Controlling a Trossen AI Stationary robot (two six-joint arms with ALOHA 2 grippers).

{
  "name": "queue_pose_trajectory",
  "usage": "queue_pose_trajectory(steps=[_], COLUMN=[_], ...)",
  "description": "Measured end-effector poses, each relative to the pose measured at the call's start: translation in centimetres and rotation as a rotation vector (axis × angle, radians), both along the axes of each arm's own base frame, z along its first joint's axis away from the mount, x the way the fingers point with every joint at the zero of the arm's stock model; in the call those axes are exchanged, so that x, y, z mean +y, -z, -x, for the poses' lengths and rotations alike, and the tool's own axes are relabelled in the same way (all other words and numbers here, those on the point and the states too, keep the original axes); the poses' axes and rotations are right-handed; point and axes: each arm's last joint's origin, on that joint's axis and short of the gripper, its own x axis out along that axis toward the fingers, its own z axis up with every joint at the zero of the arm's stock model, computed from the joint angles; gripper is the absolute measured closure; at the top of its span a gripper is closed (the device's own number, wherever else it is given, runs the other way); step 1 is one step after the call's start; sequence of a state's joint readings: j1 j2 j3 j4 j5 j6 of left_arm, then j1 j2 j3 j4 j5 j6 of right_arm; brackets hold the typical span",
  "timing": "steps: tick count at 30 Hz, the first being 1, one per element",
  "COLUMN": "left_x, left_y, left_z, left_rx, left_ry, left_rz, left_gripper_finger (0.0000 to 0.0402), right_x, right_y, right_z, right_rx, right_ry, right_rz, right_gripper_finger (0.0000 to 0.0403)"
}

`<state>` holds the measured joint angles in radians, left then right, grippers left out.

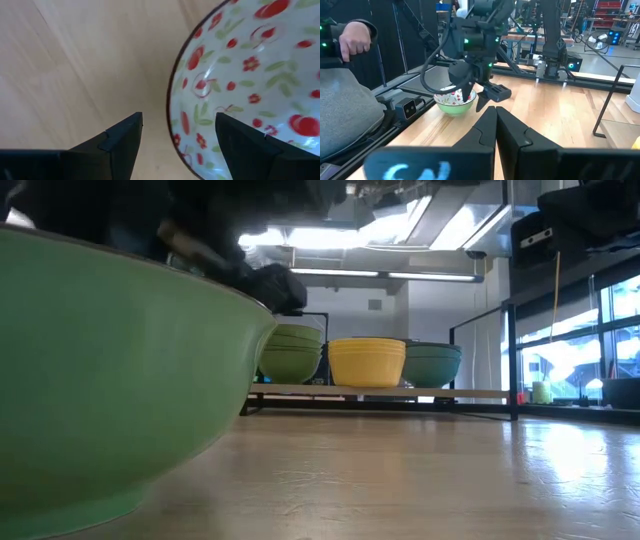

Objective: Pick & Place Mini bowls
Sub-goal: Stack the green patterned bowl on the green patterned bowl on the shelf

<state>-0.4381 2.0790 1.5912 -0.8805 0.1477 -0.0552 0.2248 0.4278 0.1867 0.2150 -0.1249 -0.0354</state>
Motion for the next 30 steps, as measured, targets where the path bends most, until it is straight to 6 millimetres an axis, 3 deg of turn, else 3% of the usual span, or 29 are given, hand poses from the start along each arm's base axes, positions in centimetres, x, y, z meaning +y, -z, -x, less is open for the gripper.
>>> queue_pose_trajectory(steps=[10, 14, 21, 26, 30], left_x=[0.5, 0.1, -0.4, -0.4, 0.1], left_y=[0.8, 0.8, 0.6, 0.0, -2.6], left_z=[-0.1, 0.0, 0.3, 0.5, 1.5], left_rx=[-0.009, -0.015, -0.018, -0.029, -0.084], left_ry=[-0.006, 0.013, 0.067, 0.137, 0.158], left_rz=[0.001, -0.002, 0.018, 0.038, -0.002], left_gripper_finger=[0.0172, 0.0223, 0.0377, 0.039, 0.0393], right_x=[0.0, 0.0, 0.0, 0.0, 0.0], right_y=[0.1, 0.1, 0.1, 0.1, 0.1], right_z=[0.0, 0.0, 0.0, 0.0, 0.0], right_rx=[0.007, 0.008, 0.008, 0.011, 0.019], right_ry=[0.0, 0.001, 0.001, 0.0, 0.0], right_rz=[-0.003, -0.004, -0.005, -0.007, -0.012], right_gripper_finger=[0.0393, 0.0393, 0.0393, 0.0393, 0.0393])
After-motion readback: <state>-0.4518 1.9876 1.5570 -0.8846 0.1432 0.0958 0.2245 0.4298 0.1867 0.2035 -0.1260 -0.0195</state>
